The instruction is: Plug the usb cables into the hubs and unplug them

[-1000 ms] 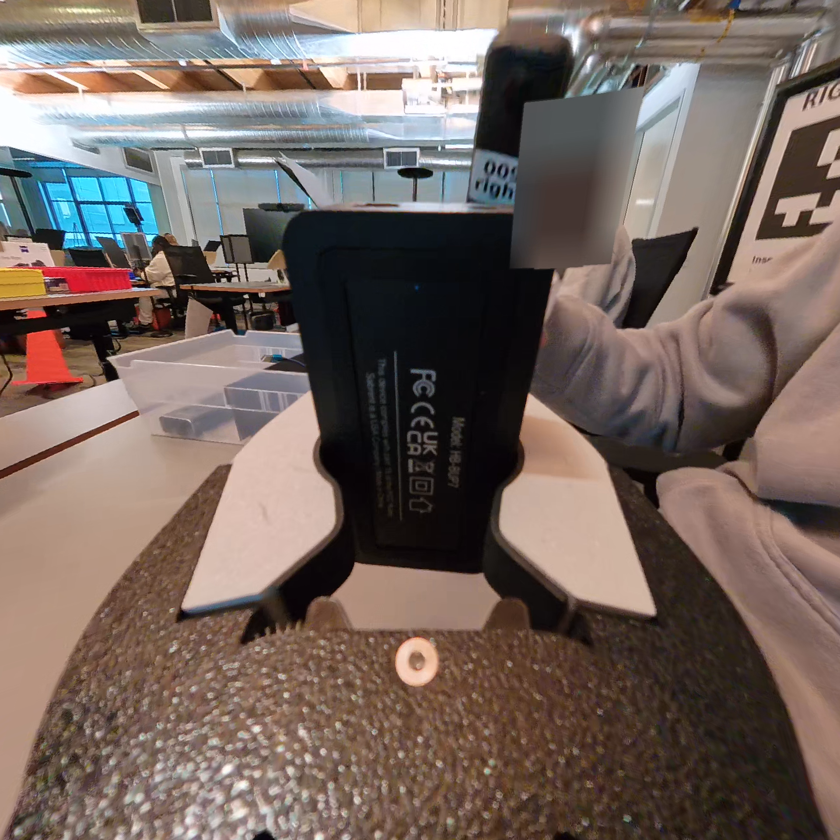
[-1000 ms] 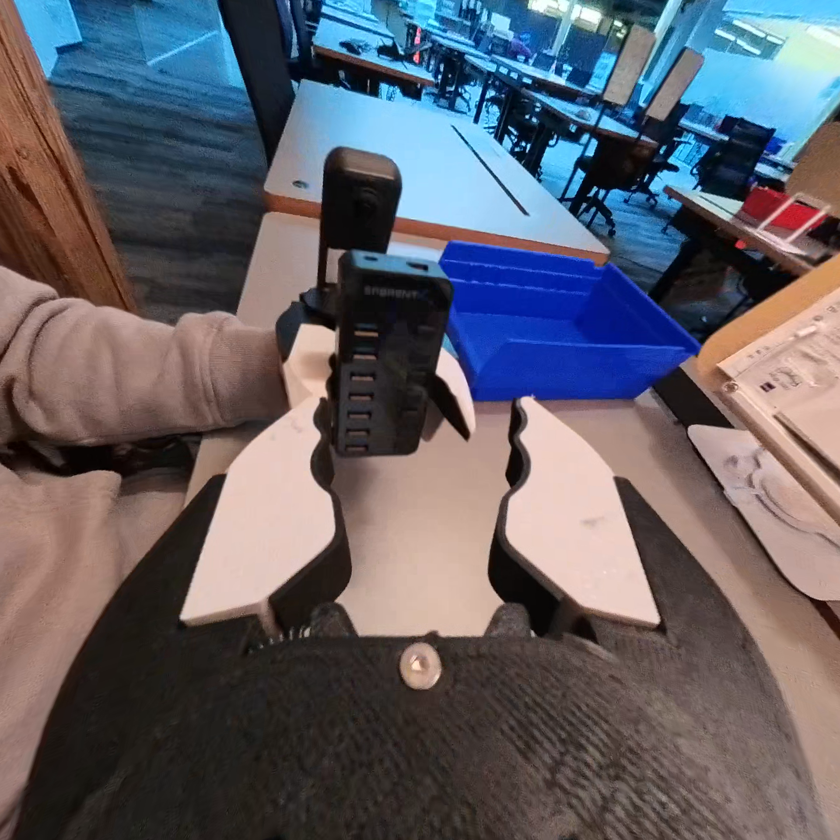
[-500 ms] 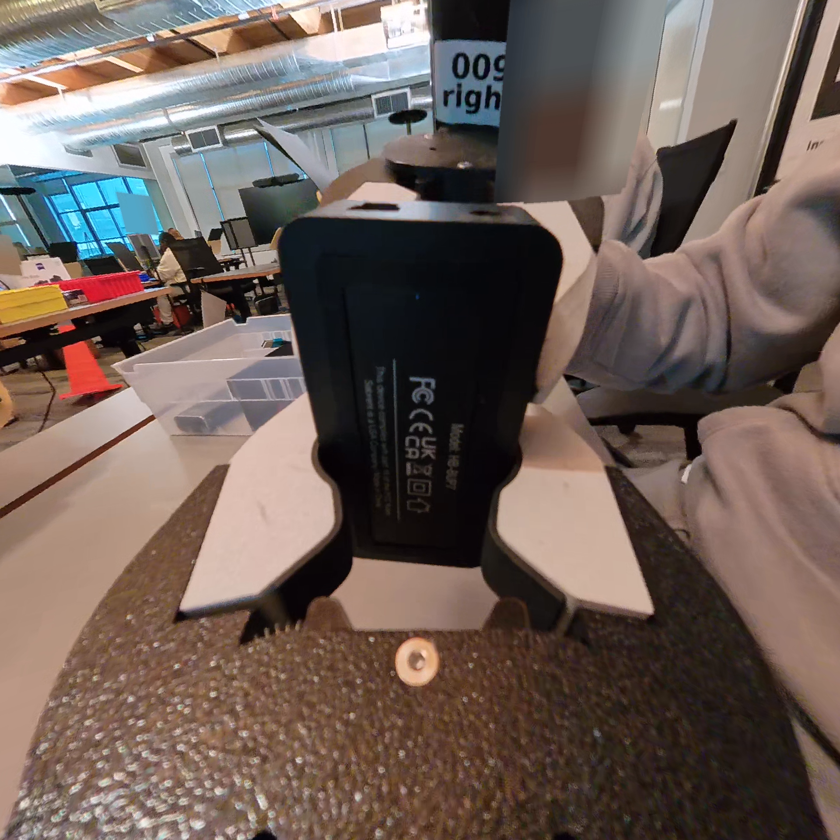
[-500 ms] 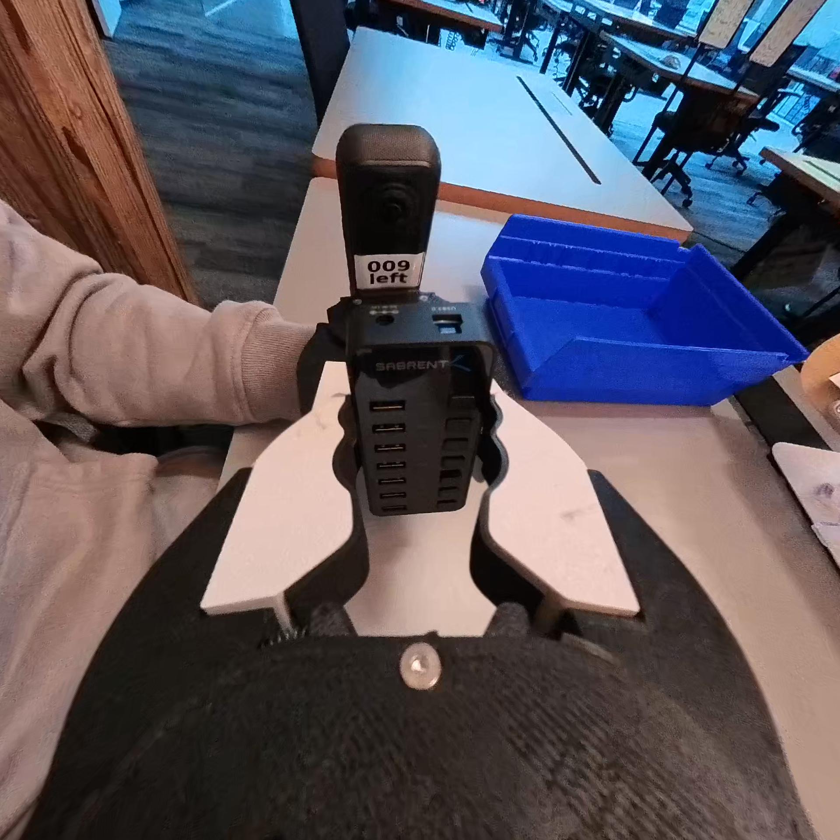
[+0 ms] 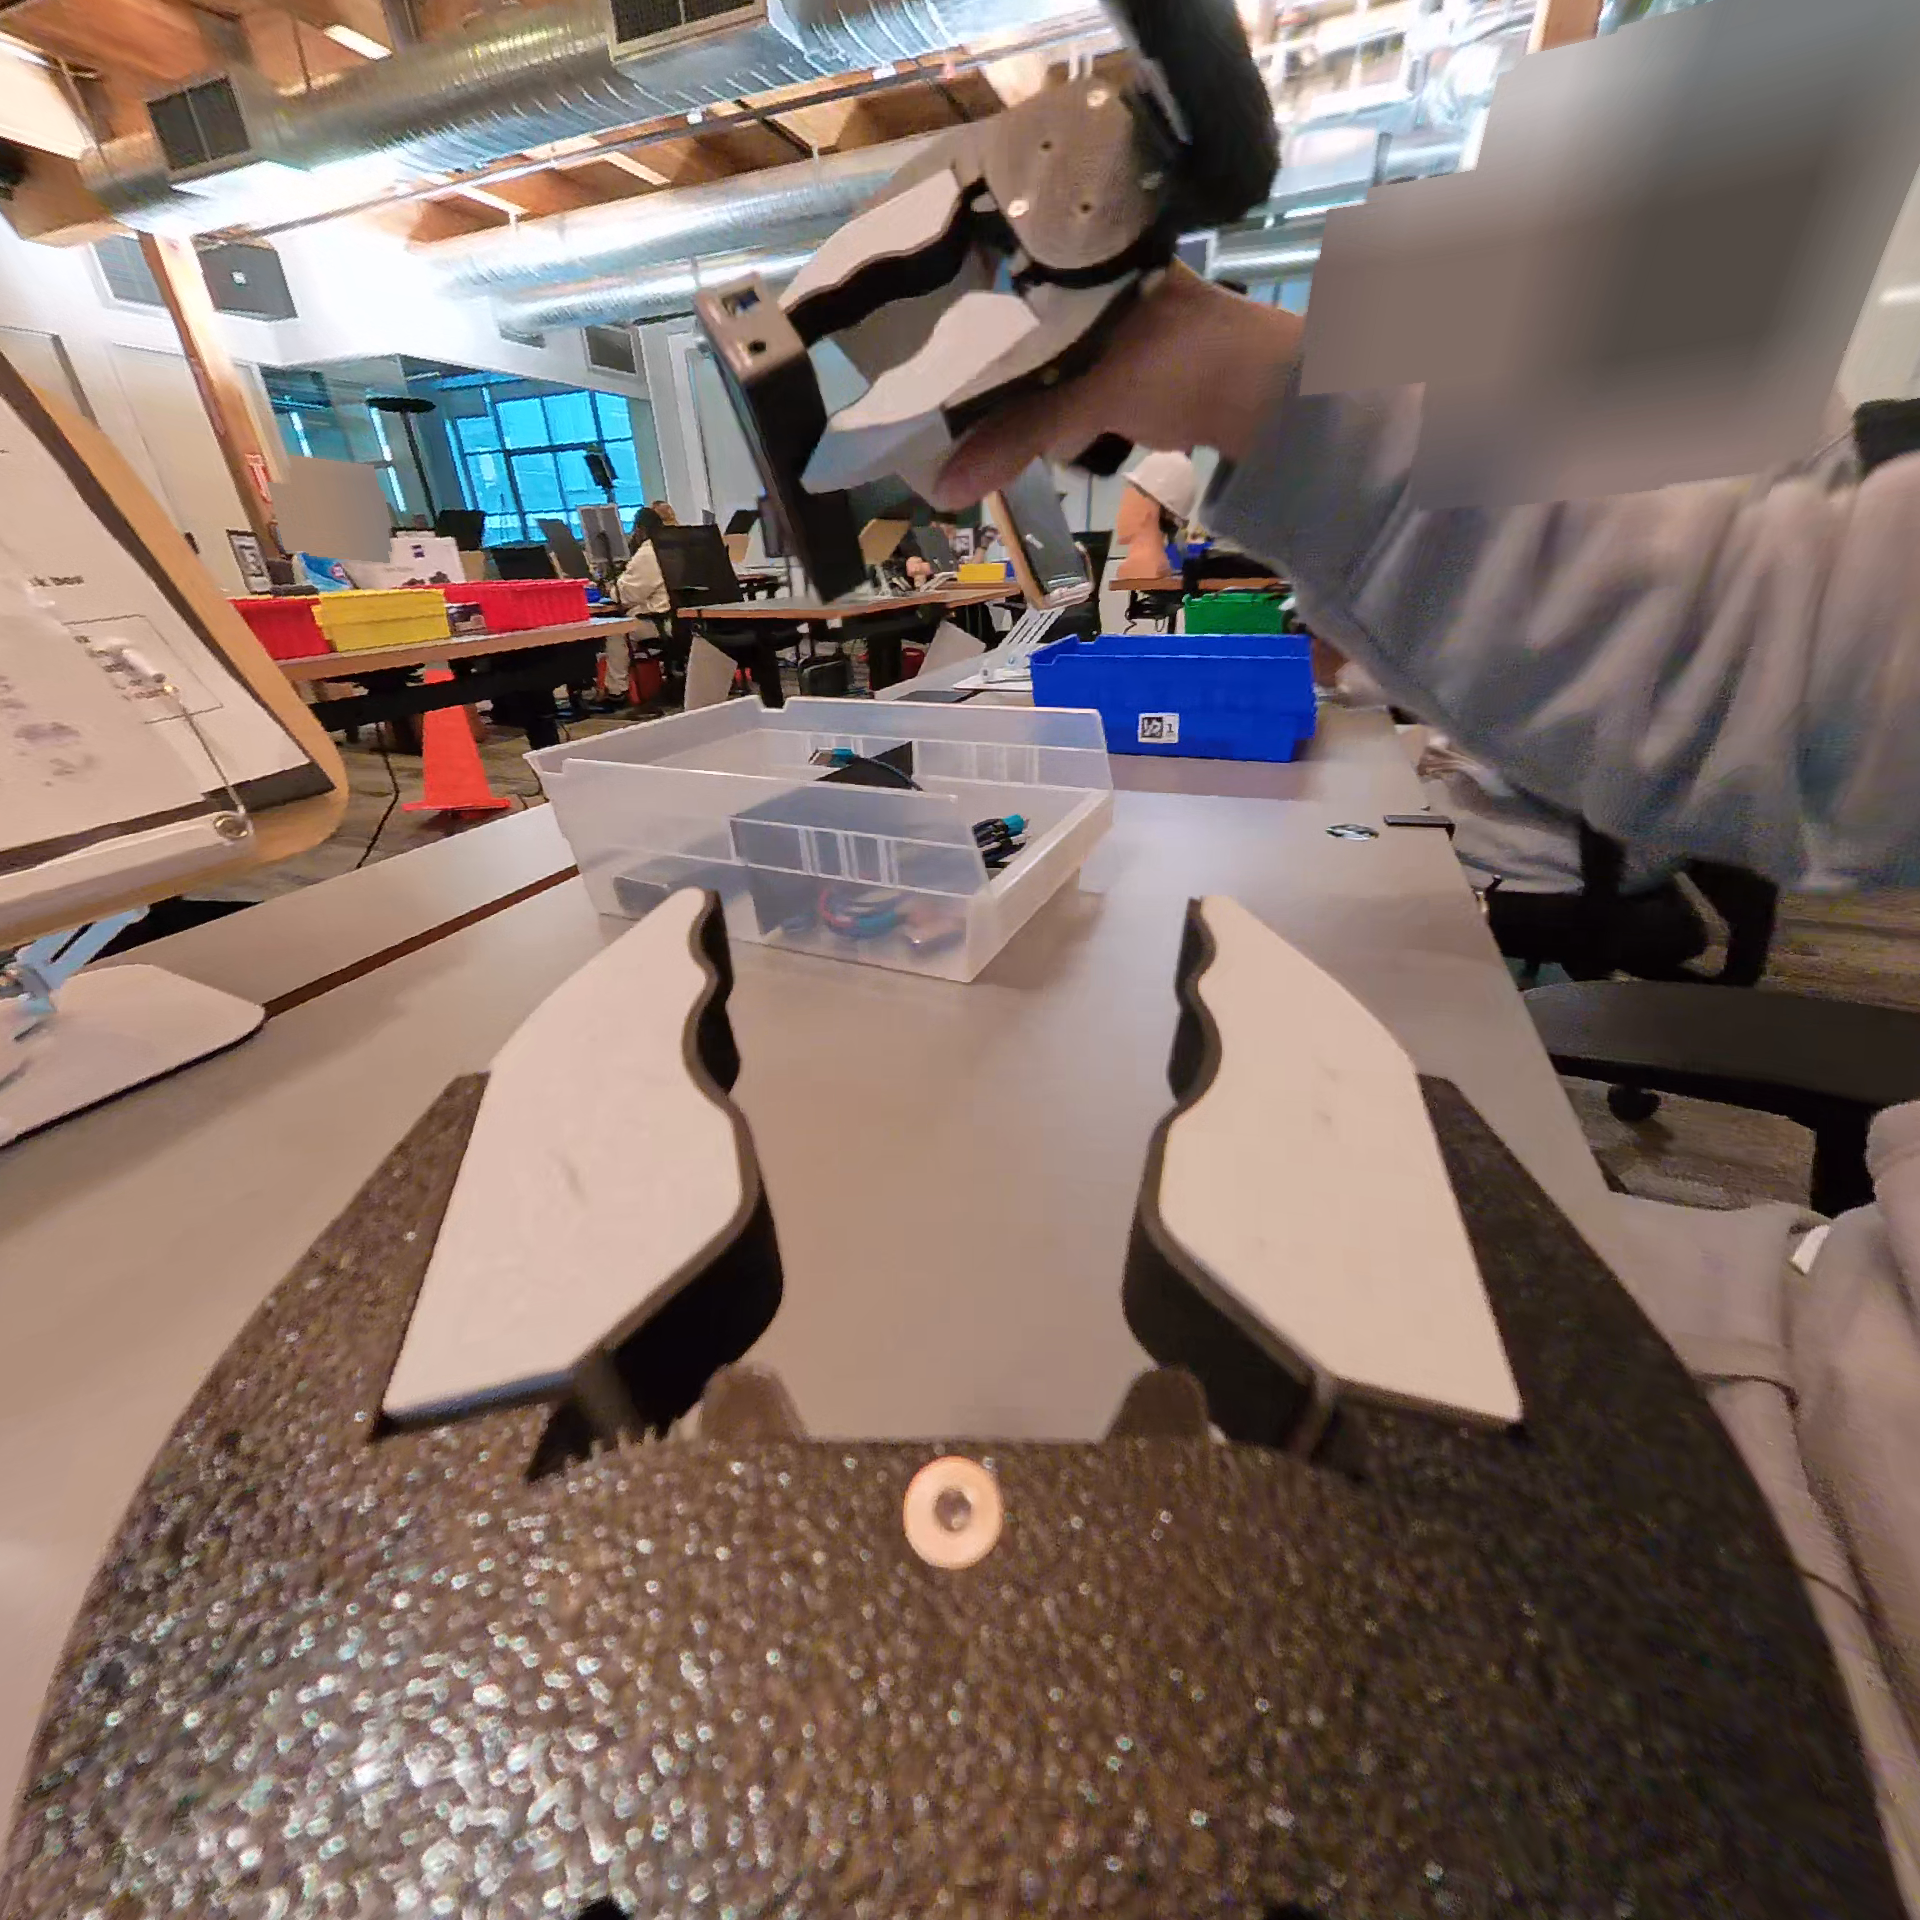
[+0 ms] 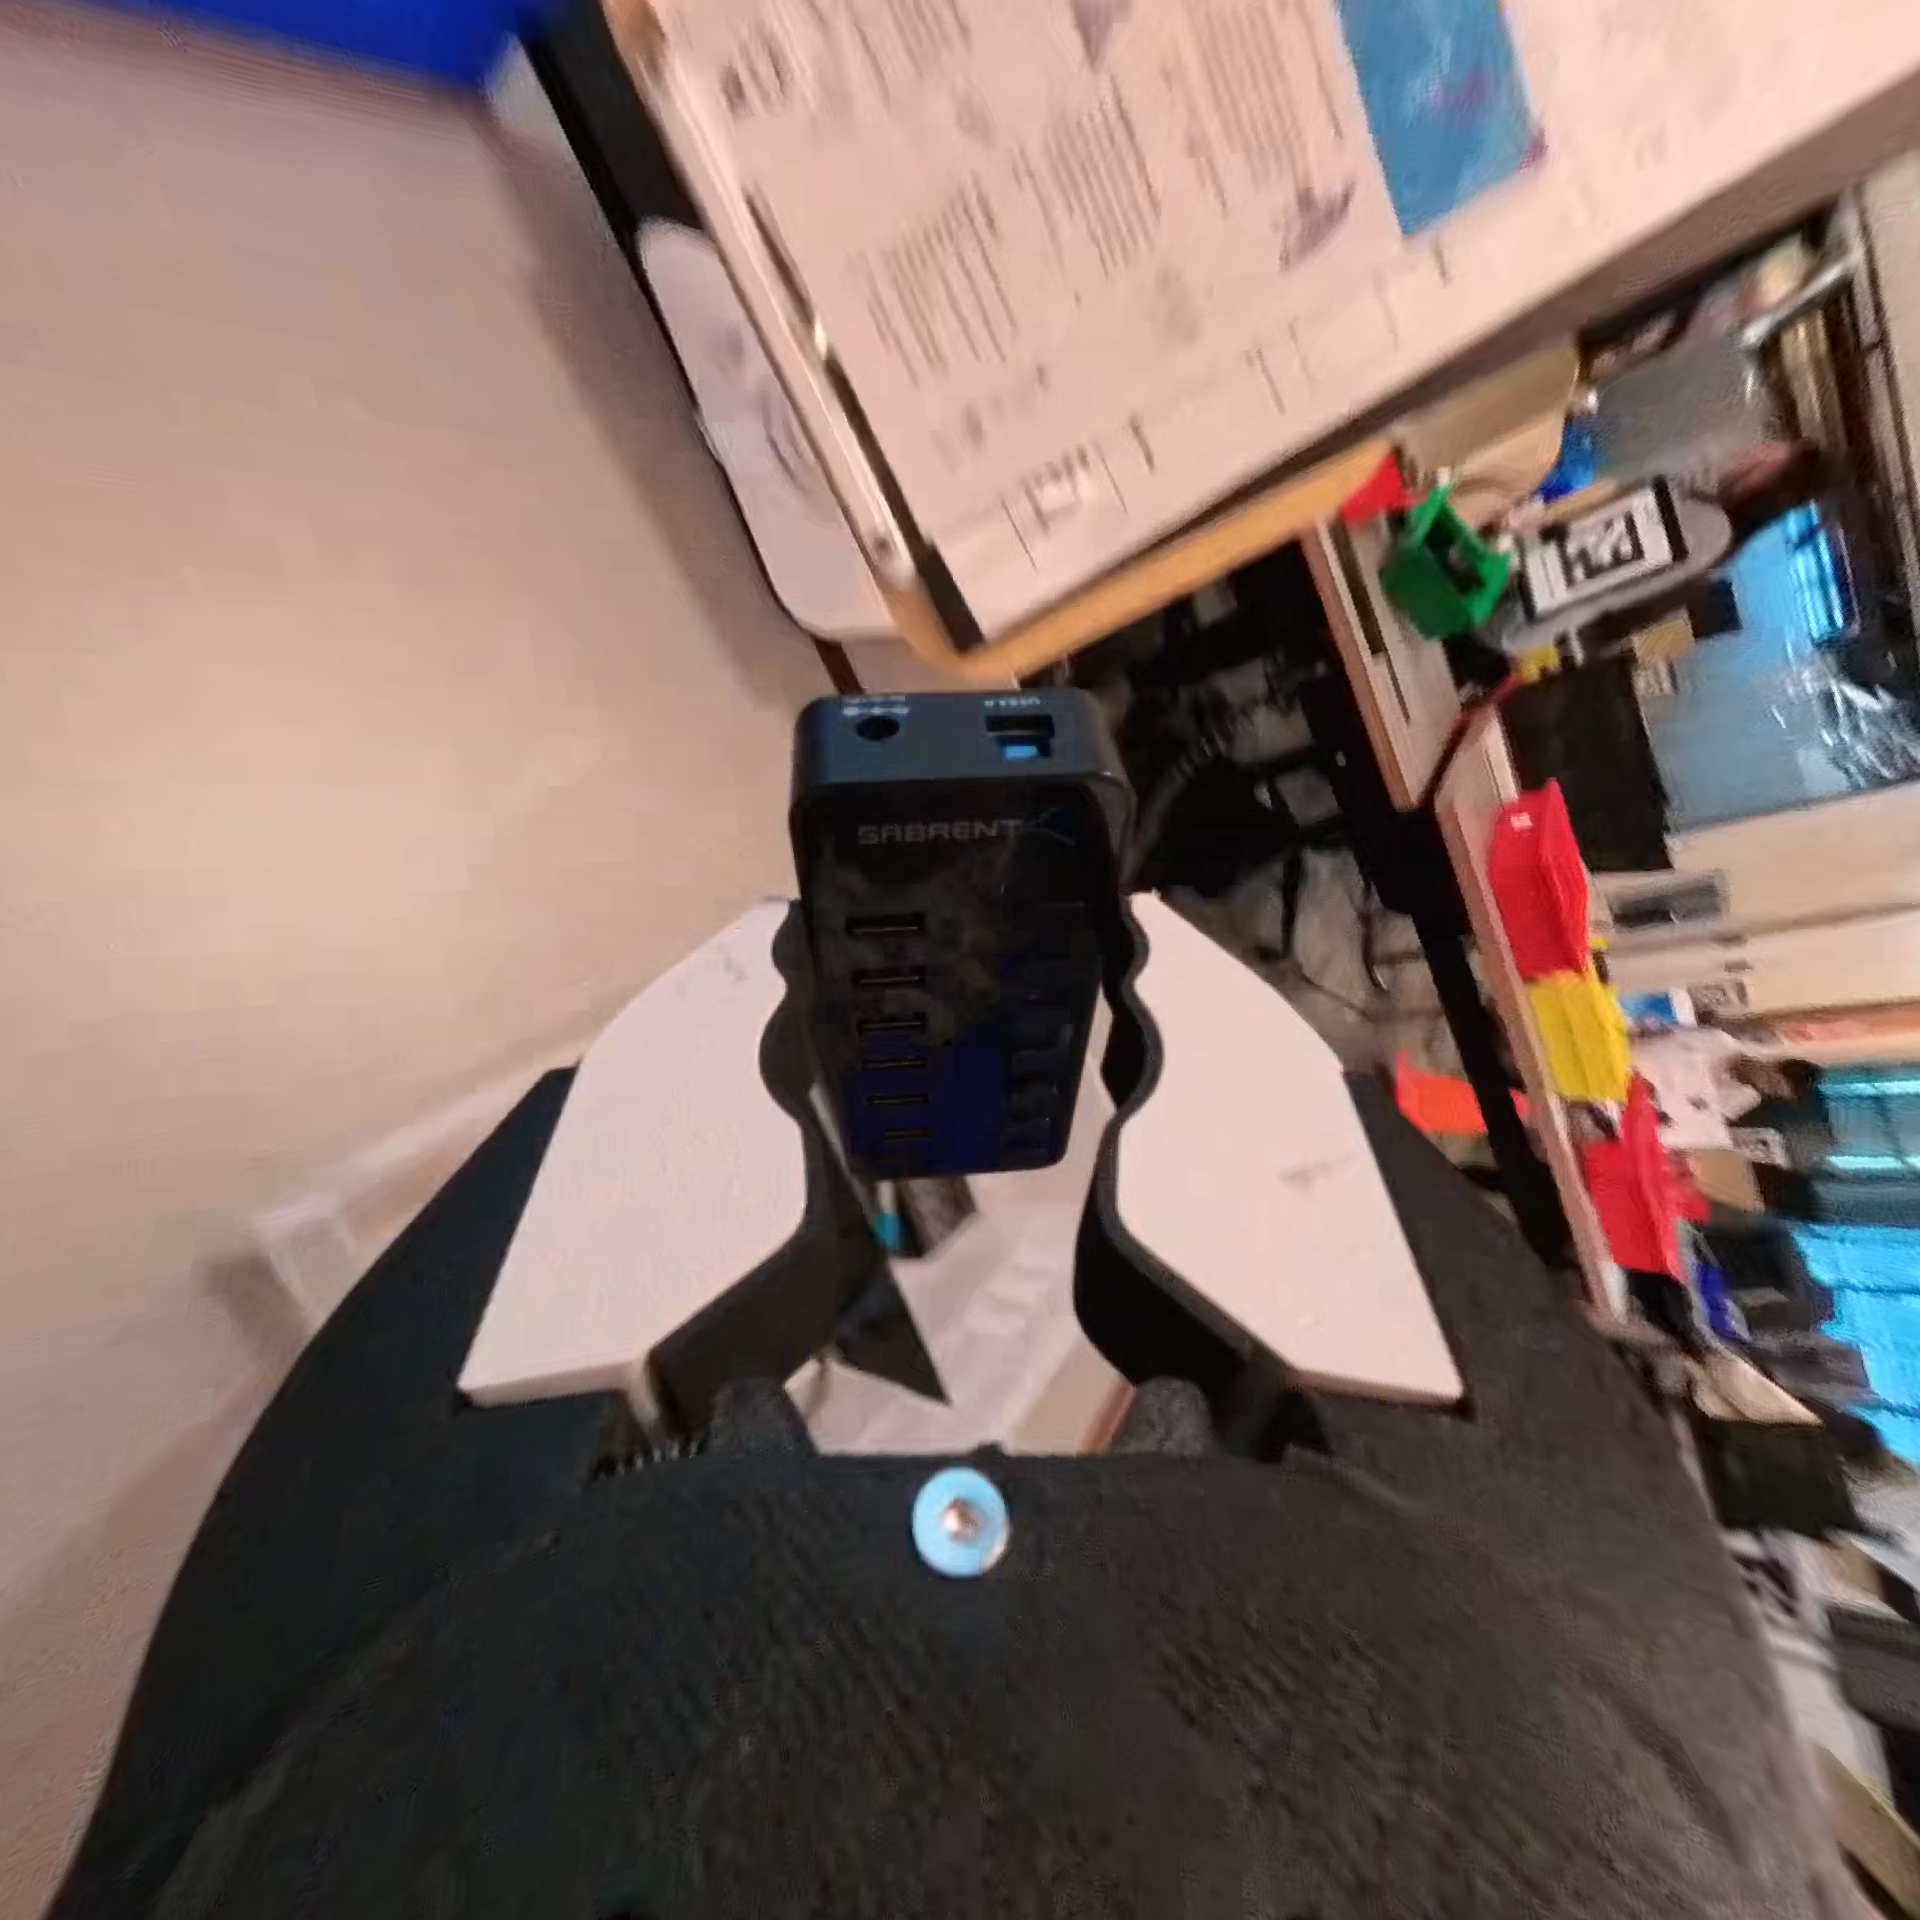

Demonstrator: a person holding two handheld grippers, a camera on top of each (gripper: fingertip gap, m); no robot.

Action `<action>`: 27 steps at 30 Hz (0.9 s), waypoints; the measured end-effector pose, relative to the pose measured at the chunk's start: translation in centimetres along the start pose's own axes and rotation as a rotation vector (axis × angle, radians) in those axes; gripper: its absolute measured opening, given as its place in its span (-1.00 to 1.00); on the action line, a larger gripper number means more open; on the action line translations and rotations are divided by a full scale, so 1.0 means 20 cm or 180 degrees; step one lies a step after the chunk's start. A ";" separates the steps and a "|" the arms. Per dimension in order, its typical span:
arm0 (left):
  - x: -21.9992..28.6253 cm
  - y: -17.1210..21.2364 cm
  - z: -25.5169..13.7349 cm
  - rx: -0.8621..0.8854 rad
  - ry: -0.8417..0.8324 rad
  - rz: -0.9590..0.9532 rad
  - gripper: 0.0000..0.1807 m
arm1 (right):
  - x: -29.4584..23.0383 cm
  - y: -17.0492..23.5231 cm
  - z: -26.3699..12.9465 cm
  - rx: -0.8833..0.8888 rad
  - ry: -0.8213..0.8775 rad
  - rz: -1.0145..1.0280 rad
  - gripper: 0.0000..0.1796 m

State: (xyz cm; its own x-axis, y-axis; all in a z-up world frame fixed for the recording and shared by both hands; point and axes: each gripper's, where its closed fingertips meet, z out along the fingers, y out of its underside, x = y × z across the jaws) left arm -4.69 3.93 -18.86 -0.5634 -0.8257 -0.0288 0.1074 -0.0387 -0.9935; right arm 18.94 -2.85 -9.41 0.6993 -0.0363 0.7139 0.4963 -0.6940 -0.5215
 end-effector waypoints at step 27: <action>-0.01 0.11 0.03 -0.0136 0.0101 -0.0242 -0.14 | -0.14 0.97 0.88 -0.2412 -0.1961 -0.0825 -0.36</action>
State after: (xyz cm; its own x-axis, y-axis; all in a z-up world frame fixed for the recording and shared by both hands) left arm -3.83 3.70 -21.02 -0.5943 -0.8030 0.0442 0.0286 -0.0760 -0.9967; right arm 35.55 -3.52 -29.77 0.8665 0.4094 0.2857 0.3629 -0.9095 0.2028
